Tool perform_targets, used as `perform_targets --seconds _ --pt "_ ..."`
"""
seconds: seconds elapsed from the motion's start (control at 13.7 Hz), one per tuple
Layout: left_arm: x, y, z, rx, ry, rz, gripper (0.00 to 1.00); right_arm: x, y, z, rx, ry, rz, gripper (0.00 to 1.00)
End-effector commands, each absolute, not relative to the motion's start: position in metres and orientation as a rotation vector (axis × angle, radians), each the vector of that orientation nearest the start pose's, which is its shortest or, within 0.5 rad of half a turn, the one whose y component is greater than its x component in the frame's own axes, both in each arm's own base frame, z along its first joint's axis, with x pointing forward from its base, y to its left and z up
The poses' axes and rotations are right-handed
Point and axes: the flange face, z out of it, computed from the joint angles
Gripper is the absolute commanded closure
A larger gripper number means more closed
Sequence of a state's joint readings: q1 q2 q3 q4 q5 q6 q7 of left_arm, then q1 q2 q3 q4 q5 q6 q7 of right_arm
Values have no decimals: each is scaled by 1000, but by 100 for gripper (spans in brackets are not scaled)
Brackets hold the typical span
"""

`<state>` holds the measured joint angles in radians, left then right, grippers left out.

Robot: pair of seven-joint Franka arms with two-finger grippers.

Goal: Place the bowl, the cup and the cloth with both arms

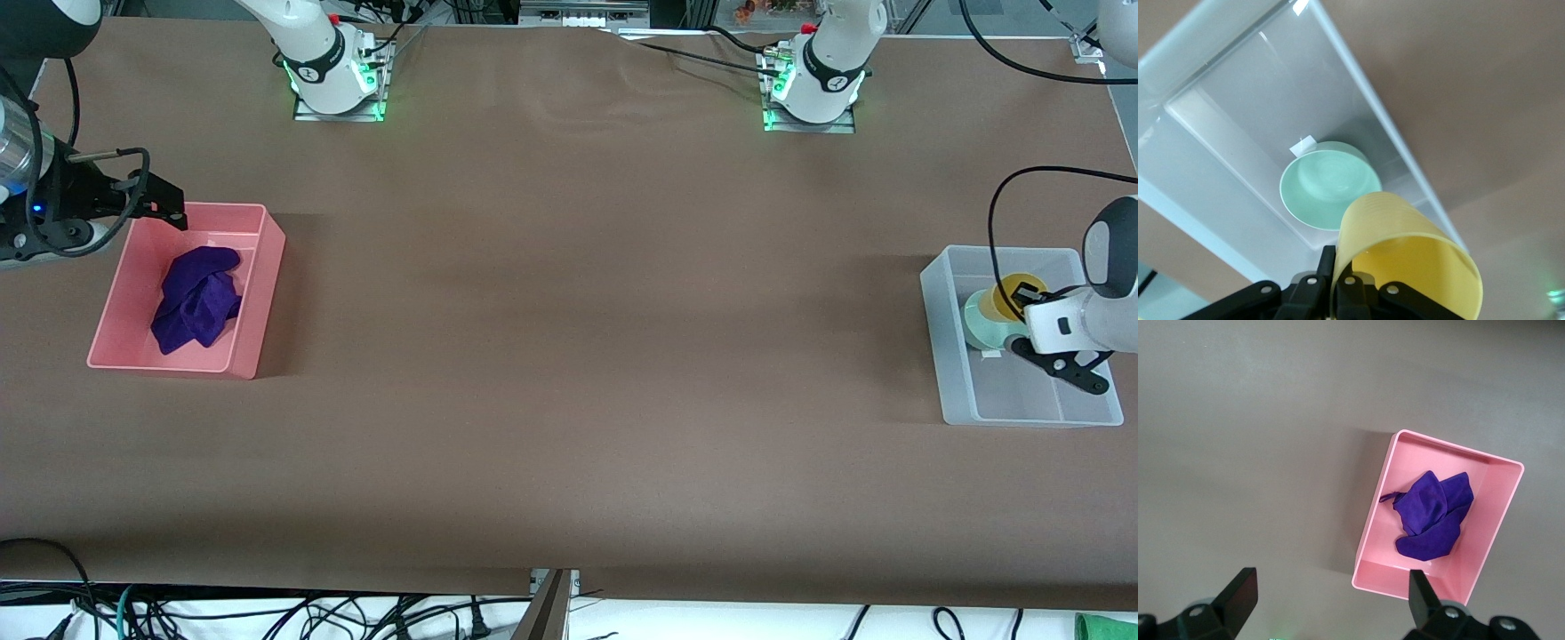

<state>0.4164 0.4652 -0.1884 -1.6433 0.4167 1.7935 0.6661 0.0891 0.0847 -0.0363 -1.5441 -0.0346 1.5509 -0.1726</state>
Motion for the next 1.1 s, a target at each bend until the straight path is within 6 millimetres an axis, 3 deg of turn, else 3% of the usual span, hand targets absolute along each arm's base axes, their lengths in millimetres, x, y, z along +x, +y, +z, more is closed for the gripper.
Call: perform_targets --seconds 0.0,0.07,0.15,0.29,0.44,0.73,1.02 --pt "590 217 315 -2788 963 539 100 579 33 593 -3153 -347 127 0" --pt "583 226 304 -2806 952 531 69 579 33 593 -3154 -347 127 0" --pt "576 231 297 -2841 931 531 1 579 34 593 -3152 -350 127 0" --pt "579 223 308 -2850 958 526 0 579 33 593 -3152 -350 129 0" --pt "586 201 334 -2833 974 485 0 579 33 593 -3153 -347 129 0" --pt "609 136 392 -2949 847 344 0 579 29 593 -3153 -342 129 0" --pt "622 50 479 -3026 660 353 0 579 29 593 -3151 -342 129 0"
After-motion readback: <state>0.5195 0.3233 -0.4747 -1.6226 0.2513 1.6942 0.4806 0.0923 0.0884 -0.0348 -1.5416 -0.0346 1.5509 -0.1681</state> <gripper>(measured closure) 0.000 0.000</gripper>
